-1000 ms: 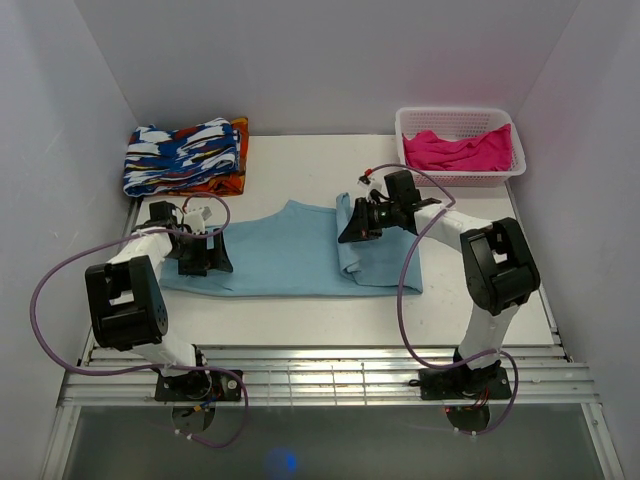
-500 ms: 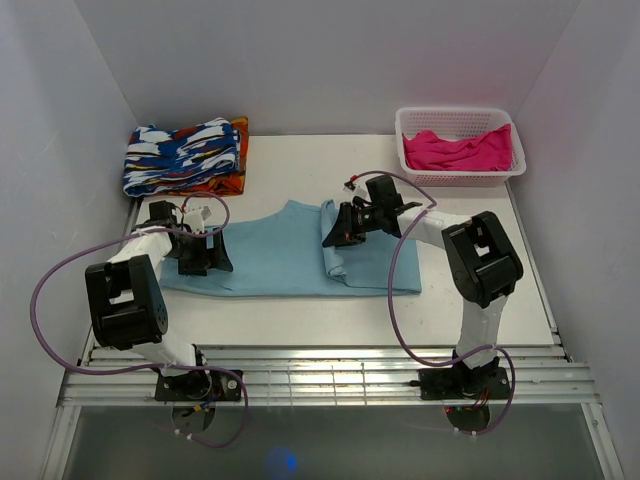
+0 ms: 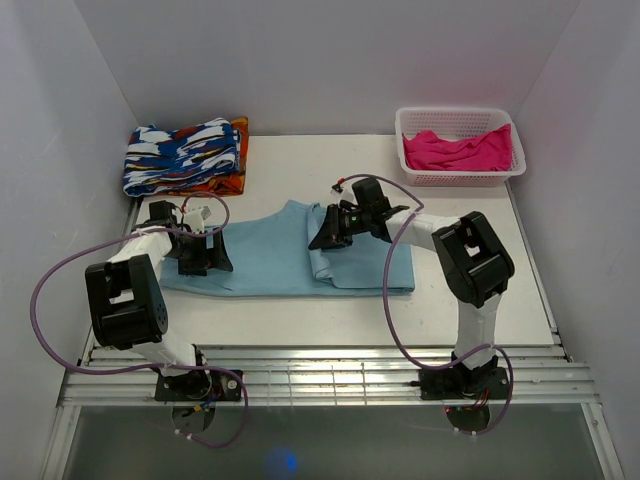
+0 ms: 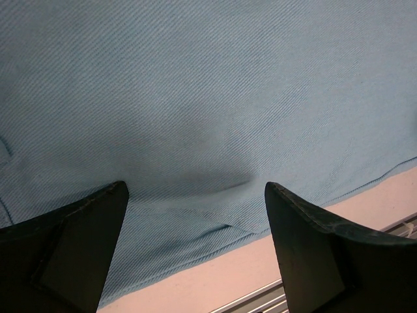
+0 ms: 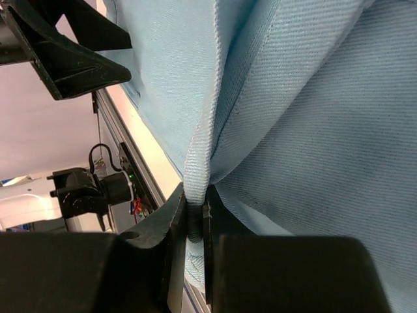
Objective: Fold and stack the trousers
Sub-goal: Fold the trousers
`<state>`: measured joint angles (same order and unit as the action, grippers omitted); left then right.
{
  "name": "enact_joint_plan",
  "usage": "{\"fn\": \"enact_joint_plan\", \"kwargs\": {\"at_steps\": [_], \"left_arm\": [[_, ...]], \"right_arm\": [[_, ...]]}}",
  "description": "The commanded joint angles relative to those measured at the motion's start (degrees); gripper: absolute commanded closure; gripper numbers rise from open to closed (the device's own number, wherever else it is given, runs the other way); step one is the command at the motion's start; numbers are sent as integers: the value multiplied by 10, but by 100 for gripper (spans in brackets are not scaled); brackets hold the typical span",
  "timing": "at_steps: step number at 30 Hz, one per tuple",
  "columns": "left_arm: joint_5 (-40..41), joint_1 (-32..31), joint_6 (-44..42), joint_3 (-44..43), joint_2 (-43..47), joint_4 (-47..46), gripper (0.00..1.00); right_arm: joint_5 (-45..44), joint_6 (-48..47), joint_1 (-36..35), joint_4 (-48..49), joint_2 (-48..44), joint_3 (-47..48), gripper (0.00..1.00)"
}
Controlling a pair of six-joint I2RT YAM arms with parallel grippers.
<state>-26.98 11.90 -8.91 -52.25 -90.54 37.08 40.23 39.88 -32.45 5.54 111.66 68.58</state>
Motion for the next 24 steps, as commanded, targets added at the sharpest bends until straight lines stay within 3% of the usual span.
{"fn": "enact_joint_plan", "kwargs": {"at_steps": [1,22,24], "left_arm": [[18,3,-2,2,-17,-8,2],[18,3,1,4,-14,-15,2],[18,2,1,5,-14,-16,2]], "right_arm": [[8,30,-17,45,19,29,92],[18,125,-46,115,83,50,92],[20,132,-48,121,88,49,85]]}}
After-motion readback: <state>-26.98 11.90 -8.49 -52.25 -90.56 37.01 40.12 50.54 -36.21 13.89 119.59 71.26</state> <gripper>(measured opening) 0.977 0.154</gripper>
